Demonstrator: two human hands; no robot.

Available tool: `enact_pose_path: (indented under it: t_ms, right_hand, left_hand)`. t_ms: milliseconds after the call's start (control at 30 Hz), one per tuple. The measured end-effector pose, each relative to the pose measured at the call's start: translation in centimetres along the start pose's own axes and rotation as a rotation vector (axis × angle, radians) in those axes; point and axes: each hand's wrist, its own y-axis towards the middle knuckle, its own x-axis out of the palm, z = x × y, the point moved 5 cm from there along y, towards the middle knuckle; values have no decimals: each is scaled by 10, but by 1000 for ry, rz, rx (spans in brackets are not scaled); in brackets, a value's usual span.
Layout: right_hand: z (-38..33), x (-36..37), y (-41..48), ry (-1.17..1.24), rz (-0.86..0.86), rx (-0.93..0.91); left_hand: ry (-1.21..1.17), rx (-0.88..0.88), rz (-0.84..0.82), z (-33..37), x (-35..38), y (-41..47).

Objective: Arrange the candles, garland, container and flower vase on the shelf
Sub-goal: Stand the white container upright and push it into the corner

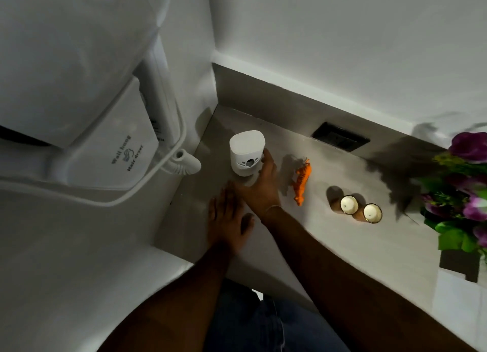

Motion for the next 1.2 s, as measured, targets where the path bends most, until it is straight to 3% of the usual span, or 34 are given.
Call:
enact_pose_path:
  t_ms: [100,300,600,833,1000,1200]
  right_hand:
    - [2,17,22,85,53,78]
    - [-7,32,60,9,151,57]
    - [-50,61,142,110,243,139]
    - [-64,71,165,143,194,187]
    - [-43,65,154,131,118,85]
    - [-55,56,157,6,-3,-11]
  left_hand:
    - [45,25,-46,-3,-5,5]
    - [16,55,165,-9,-5,8]
    - [-48,-24,130,-13,-4,12]
    - [-54,-30,174,-14,-1,13]
    - [-85,-22,277,-15,1,13]
    - [-63,-1,289,-18,10,14]
